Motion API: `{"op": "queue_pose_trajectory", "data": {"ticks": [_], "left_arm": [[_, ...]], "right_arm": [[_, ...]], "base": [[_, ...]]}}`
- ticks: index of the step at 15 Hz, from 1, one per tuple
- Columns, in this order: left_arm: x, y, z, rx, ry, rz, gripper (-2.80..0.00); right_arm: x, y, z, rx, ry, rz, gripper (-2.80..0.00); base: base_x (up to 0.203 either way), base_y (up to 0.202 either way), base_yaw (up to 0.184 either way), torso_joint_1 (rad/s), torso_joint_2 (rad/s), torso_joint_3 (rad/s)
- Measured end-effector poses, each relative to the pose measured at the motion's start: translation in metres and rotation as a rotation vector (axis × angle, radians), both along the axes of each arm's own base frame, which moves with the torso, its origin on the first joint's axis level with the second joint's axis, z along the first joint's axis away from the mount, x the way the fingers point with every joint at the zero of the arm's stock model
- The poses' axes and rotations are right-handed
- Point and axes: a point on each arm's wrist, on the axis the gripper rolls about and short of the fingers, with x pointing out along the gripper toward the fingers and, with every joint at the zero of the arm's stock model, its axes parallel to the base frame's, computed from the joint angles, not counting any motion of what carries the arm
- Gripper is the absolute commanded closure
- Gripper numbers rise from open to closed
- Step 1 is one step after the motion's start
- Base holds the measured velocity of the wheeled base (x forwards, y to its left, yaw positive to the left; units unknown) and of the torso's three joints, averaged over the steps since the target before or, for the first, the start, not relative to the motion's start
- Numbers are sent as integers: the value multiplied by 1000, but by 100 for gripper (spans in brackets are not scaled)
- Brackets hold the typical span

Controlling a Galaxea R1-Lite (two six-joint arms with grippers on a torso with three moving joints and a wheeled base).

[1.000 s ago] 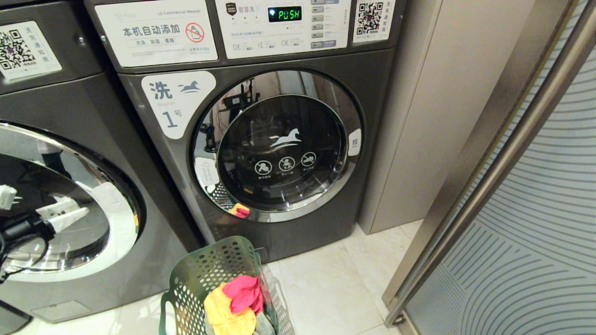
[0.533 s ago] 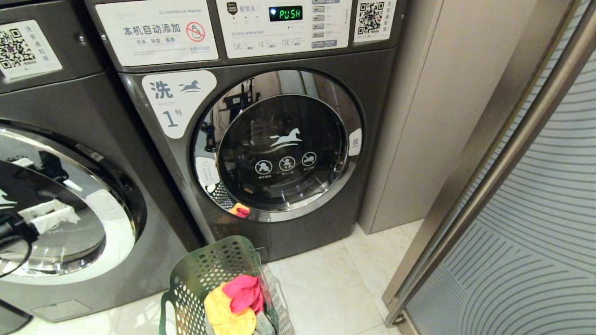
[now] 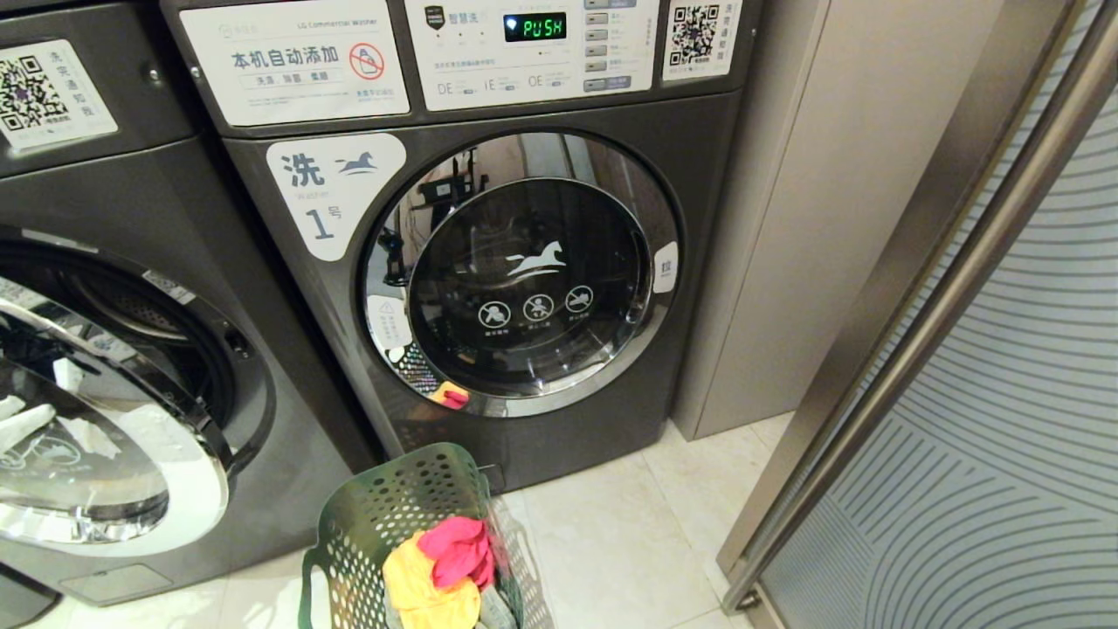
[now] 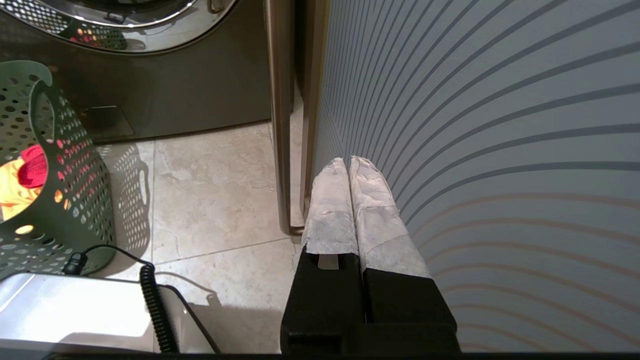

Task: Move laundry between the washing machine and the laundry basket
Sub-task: Open the lid of the washing machine

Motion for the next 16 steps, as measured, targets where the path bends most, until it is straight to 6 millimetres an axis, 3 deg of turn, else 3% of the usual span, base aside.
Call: {"op": "queue_pose_trajectory", "data": {"ticks": [7,10,13,16], "left_arm": [[-80,22,14,-5,5,258,-280],[-122,31,29,17,-9,422,-280],[-171,41,68,63,-66,647,-280],[-192,42,122,100,-183,830,-280]], "right_arm": [[0,0,0,0,0,0,0],[0,0,0,0,0,0,0],[0,0,0,0,0,0,0],[0,0,0,0,0,0,0]], "base": [[0,0,0,0,0,0],[0,0,0,0,0,0],[0,0,0,0,0,0],[0,0,0,0,0,0]]}}
